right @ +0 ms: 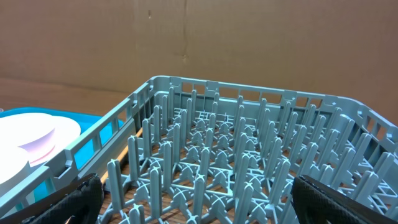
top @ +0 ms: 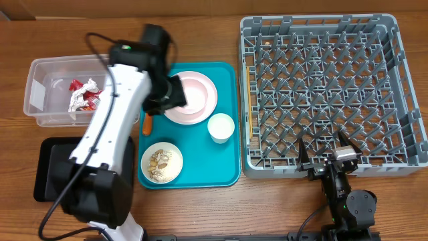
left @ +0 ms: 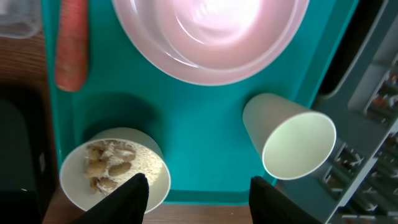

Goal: Sort waste into correct bins and load items into the dishwasher
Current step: 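Move the left gripper back over the orange carrot on the teal tray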

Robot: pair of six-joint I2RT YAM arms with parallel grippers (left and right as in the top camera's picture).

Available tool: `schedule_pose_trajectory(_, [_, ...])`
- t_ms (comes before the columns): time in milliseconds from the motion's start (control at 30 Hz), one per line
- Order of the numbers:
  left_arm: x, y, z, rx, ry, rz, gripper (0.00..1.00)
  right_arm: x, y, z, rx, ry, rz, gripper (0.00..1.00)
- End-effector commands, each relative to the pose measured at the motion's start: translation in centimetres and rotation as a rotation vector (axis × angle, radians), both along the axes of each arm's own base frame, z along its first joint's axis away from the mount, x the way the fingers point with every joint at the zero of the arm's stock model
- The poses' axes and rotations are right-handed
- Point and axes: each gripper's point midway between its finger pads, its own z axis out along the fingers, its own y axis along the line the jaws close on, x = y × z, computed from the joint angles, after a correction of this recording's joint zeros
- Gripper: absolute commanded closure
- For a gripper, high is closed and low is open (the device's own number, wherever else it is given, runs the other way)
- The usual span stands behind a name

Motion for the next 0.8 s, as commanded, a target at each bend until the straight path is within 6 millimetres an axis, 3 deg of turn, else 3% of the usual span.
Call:
schedule_pose_trajectory(0, [-0.8, -1.6, -1.1, 0.060, 0.024, -0.080, 0.44, 0.0, -0.2, -0.1, -0.003, -0.007, -0.011, 0.00])
schedule_pose_trajectory(133, [-2.3, -3.1, -1.4, 0.113, 0.045, -0.154, 0.37, 0.0, -0.2, -0.1, -0.003, -0.007, -0.011, 0.00])
schedule_pose_trajectory(233, [-2.8, -2.9, -1.4, 0.189, 0.041, -0.188, 0.08, 0.0, -0.2, -0.1, -0.003, -0.007, -0.011, 0.00])
schedule_pose_trajectory(367, [-2.7, -2.3, -1.3, 0.230, 0.032, -0.193, 0.06, 0.0, -0.2, -0.1, -0.003, -0.007, -0.011, 0.00])
schedule_pose_trajectory(433, [-2.2, -1.3, -1.2, 0.278, 0.015, -0.182, 0.00, 0.0, -0.2, -0.1, -0.003, -0.007, -0.012, 0.00])
schedule_pose_trajectory(600, [-0.4, 2.7, -0.7, 0.420, -0.035, -0.147, 0.00, 0.0, -0.2, -0.1, -0.003, -0.007, -0.011, 0.00])
schedule_pose_trajectory(767, [0.6, 4.1, -0.7, 0.421, -0.045, -0.140, 0.02, 0.0, -0.2, -0.1, -0.003, -0.007, -0.011, 0.00])
